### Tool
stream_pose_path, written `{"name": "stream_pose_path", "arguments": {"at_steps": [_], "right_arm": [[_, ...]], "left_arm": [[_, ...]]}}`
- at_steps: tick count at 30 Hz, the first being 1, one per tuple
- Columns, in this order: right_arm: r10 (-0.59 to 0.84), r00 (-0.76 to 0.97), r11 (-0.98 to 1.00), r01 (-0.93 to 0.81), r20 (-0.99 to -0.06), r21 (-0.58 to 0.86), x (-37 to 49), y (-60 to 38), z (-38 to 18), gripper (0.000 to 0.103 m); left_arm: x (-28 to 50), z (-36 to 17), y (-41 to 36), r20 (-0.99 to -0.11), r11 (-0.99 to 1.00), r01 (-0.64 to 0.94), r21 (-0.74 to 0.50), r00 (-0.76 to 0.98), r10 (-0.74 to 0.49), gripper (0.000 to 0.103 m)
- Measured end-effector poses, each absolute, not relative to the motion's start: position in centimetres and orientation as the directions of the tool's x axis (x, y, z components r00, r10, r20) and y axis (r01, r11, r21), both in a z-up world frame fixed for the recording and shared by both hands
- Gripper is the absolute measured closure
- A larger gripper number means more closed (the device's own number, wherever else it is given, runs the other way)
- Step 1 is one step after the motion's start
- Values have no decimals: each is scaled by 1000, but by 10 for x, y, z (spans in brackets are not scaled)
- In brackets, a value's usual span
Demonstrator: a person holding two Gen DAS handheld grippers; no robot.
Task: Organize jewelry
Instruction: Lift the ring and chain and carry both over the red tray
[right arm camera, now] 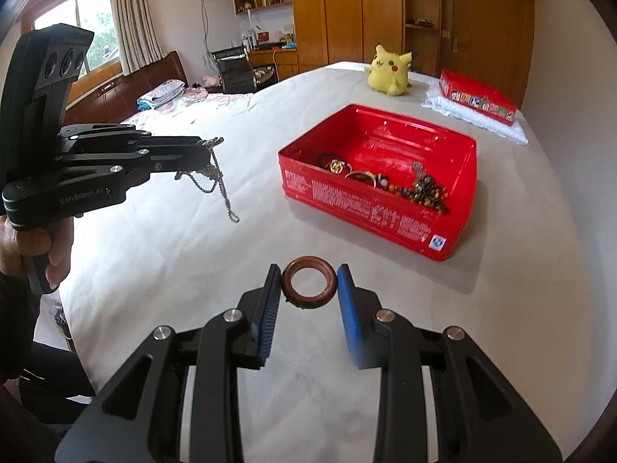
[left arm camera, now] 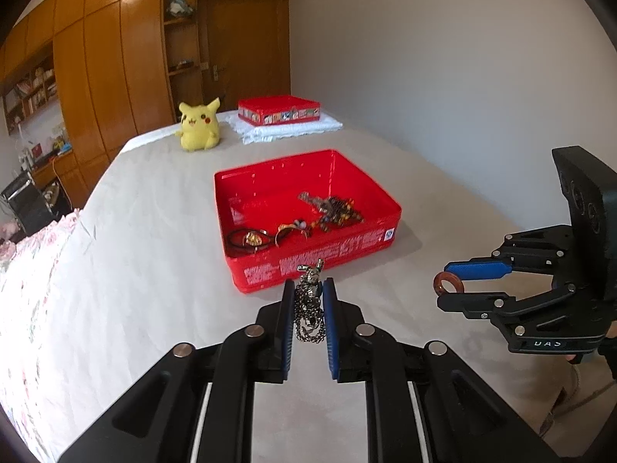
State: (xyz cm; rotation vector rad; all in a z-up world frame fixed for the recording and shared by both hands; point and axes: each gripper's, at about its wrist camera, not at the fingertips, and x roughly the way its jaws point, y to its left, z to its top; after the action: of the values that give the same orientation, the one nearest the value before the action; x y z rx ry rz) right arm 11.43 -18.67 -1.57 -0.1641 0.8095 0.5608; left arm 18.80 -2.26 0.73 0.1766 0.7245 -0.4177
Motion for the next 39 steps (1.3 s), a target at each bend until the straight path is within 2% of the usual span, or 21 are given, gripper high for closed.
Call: {"name": "stream_pose_path", "arguments": {"at_steps": [20, 28, 39], "right_arm": [[379, 620, 869, -494, -687, 34, 167, -210, 53, 75], [352, 611, 889, -455, -710, 49, 216, -212, 45, 75], [297, 569, 923, -377, -767, 78, 291, -211, -2, 75]], "left_arm": [[233, 68, -46, -648, 878, 478, 16, 674, -355, 89], [276, 49, -62, -691, 884, 467, -7, 637, -342, 89], [345, -5, -59, -753, 918, 393, -59, 586, -299, 89]]}}
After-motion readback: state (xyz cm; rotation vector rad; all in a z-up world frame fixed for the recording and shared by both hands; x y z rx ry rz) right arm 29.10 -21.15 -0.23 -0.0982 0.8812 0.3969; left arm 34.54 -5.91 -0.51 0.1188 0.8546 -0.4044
